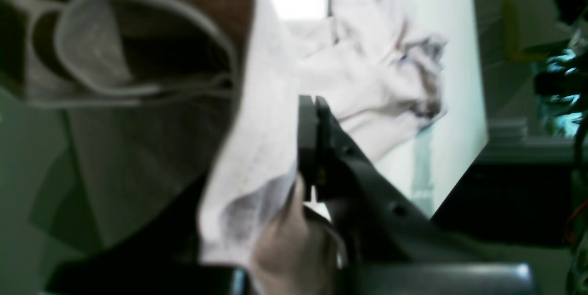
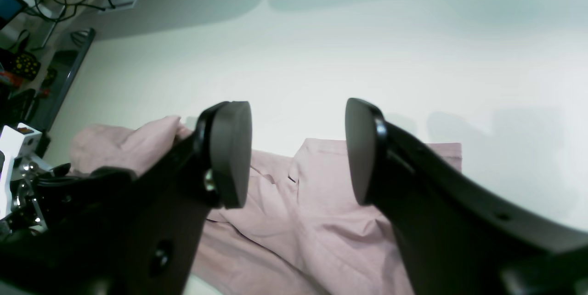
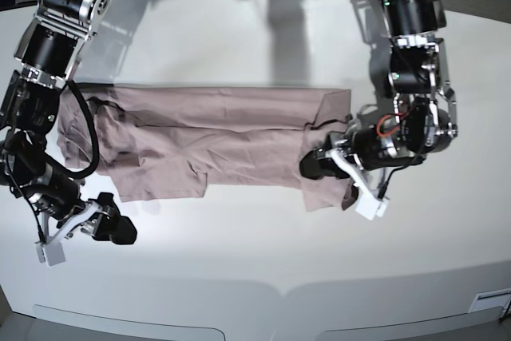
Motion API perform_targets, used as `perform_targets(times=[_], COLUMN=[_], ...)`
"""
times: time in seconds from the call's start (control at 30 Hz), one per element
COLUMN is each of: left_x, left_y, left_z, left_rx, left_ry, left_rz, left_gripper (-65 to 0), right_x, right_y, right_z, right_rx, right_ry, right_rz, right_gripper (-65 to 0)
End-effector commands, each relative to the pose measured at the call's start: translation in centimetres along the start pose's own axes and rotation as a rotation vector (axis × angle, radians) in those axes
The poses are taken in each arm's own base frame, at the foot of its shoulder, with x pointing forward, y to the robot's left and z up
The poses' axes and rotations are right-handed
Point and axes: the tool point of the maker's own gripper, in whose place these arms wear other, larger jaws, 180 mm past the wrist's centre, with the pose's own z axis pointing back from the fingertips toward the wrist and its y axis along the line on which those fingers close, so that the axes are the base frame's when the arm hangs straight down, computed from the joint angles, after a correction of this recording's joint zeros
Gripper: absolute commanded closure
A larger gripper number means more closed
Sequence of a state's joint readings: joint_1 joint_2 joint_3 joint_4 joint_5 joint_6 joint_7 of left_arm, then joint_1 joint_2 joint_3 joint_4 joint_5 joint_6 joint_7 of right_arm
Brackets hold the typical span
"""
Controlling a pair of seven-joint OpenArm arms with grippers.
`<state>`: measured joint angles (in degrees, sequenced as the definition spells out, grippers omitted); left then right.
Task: Fold the T-shirt properly
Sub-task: 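Grasp the strip end with the left gripper and fold it toward the middle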
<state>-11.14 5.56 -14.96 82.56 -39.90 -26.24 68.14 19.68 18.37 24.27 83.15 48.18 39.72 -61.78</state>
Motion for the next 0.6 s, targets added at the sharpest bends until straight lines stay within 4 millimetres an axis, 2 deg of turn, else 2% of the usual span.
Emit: perform_targets(times=[0.0, 0.17, 0.33, 0.57], left_x=[2.0, 1.5, 0.1, -1.3], left_y=[-1.5, -3.1, -4.4, -5.5], left_z=[-0.1, -1.3, -2.3, -3.8], left_rx=[-0.038, -0.070, -0.097, -0.080], left_ry=[-0.062, -0.053, -0.040, -0.041], left_rz=[-0.021, -0.022, -0.041, -0.118], left_gripper=[0.0, 0.0, 0.0, 0.0], right_x=[2.5, 2.5, 2.5, 2.5], right_y=[0.3, 0.3, 0.3, 0.3], right_z=[0.5, 0.5, 0.5, 0.5], right_rx=[0.010, 0.010, 0.010, 0.010], right_ry=[-0.068, -0.067, -0.069, -0.067], right_rz=[0.034, 0.034, 0.034, 0.034], right_gripper=[-33.0, -33.0, -33.0, -33.0])
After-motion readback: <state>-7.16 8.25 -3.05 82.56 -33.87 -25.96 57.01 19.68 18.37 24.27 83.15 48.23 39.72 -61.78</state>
